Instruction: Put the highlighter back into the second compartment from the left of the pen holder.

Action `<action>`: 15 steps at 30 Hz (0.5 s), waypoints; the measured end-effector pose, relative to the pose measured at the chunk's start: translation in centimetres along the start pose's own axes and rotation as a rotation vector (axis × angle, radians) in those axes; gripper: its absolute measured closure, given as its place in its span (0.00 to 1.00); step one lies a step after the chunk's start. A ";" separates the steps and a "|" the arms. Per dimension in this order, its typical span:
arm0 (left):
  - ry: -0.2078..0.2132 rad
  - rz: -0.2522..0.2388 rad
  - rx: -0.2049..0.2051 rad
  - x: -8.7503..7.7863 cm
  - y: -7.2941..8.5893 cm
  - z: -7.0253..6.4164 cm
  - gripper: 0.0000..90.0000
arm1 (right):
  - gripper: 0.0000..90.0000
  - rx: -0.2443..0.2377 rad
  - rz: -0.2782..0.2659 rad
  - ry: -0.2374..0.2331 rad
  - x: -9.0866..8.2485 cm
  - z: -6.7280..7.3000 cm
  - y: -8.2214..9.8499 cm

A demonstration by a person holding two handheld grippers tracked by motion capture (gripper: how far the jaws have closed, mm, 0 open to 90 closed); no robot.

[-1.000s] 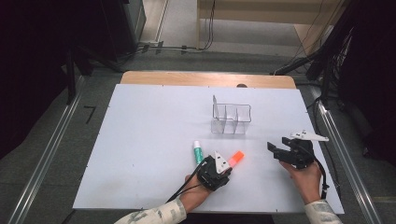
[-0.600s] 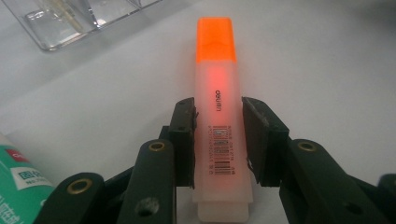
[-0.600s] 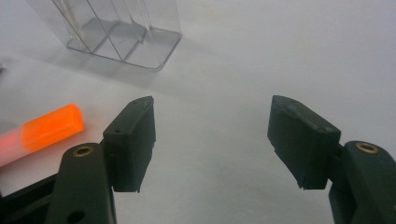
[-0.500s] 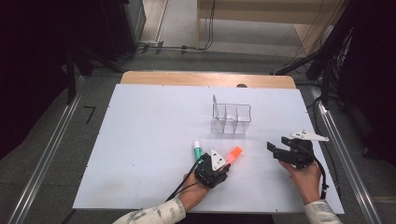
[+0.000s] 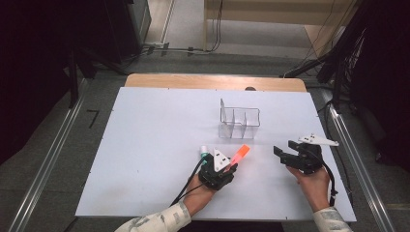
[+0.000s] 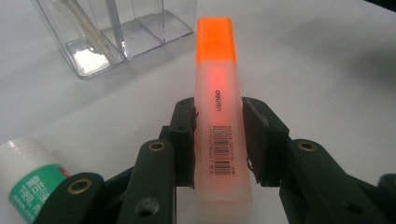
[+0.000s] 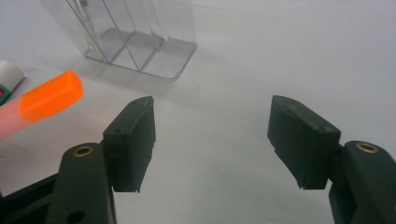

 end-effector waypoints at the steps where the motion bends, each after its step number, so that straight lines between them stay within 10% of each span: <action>1: -0.001 -0.002 -0.002 0.0 0.0 0.0 0.74 | 0.34 0.002 -0.002 -0.001 0.0 0.1 -0.1; 15: -0.009 -0.027 -0.030 0.2 -1.0 0.6 0.74 | 0.34 -0.024 -0.017 -0.040 0.5 1.9 -0.9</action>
Point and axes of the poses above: each handheld gripper's, and its own axes: x roughly forward along the jaws, y roughly out of its underside, z roughly to its left, the point moved 1 cm from there along x, roughly forward along the jaws, and after that the axes turned 6 degrees about x, right-handed, at the moved point
